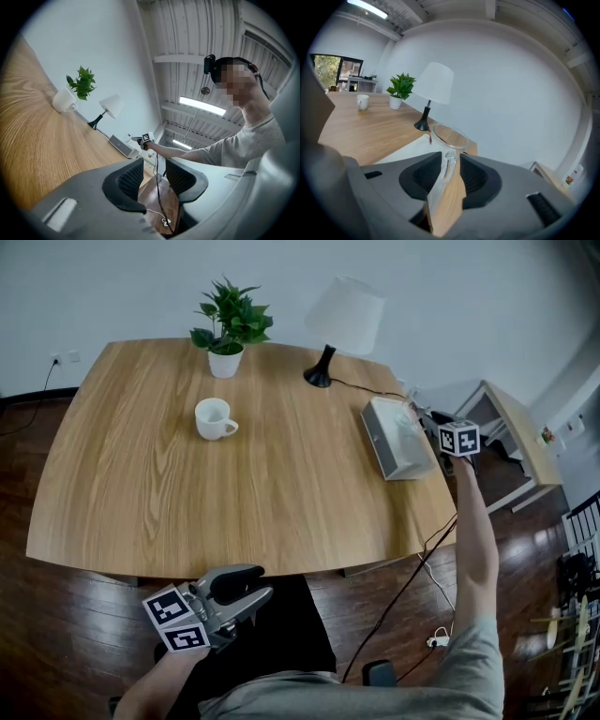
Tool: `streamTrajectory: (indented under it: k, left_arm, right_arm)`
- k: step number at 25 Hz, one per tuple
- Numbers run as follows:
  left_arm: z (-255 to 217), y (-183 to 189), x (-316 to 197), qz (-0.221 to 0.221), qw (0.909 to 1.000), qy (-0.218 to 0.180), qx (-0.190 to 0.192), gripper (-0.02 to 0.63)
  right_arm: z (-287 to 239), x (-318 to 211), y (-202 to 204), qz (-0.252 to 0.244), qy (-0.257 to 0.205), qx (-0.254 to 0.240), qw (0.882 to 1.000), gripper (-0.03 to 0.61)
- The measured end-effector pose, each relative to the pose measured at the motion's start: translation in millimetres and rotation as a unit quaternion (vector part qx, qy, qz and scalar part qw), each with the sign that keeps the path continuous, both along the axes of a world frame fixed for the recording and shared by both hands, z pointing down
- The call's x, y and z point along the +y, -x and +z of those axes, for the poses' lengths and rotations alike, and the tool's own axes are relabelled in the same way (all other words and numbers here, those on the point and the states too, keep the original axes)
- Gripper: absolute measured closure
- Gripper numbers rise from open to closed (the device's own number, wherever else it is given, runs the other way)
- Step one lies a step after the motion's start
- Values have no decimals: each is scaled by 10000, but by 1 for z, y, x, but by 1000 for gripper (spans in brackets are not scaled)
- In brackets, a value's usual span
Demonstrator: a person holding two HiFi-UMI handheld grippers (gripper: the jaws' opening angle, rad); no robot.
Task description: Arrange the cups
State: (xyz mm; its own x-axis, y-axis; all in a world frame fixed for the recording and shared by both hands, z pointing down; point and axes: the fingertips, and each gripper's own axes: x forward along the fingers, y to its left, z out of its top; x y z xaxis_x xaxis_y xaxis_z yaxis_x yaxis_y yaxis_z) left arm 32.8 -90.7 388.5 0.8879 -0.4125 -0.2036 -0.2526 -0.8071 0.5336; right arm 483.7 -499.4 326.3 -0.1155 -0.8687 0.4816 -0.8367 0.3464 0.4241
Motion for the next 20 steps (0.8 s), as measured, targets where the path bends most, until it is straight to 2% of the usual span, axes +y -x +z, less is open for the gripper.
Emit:
streamTrajectory:
  k: [2,3,6,8,9,10,12,13,16,20]
  left_arm:
    - [0,-2,0,-13,10000,13,2,456]
    - [-1,-3,0,-19,10000,13,0,456]
    - [-7,-8,2,-21,10000,-6,-22,456]
    - [-11,-10,2,-41,10000,20,16,456]
    - [-11,-9,1,-64,9999,61,73,456]
    - [-11,-7,-3,-90,9998,102,148,456]
    - [-11,1,-12,-147,9994,140,289,456]
    - [-11,5,-15,-187,9991,154,346,456]
    - [-10,14,-17,-324,9984,193,429,456]
    - [-14,21,-19,-397,9978,177,509,456]
  right_arm:
    - [-8,1,2,-37,-86,-146,9998,423]
    - [-13,3,1,-23,-124,-230,9997,383]
    - [-36,23,7,5,-420,-541,9977,383]
    - [-62,57,47,-424,-766,-1010,9910,408]
    - [-73,78,81,-828,-886,-1315,9839,438]
    - [-79,100,121,-1297,-928,-1648,9733,439]
    - [-70,145,203,-2257,-800,-2229,9450,439]
    - [-58,169,242,-2702,-661,-2370,9308,439]
    - [-2,235,336,-3676,-167,-2266,9018,439]
    - [57,285,398,-4319,369,-1753,8839,439]
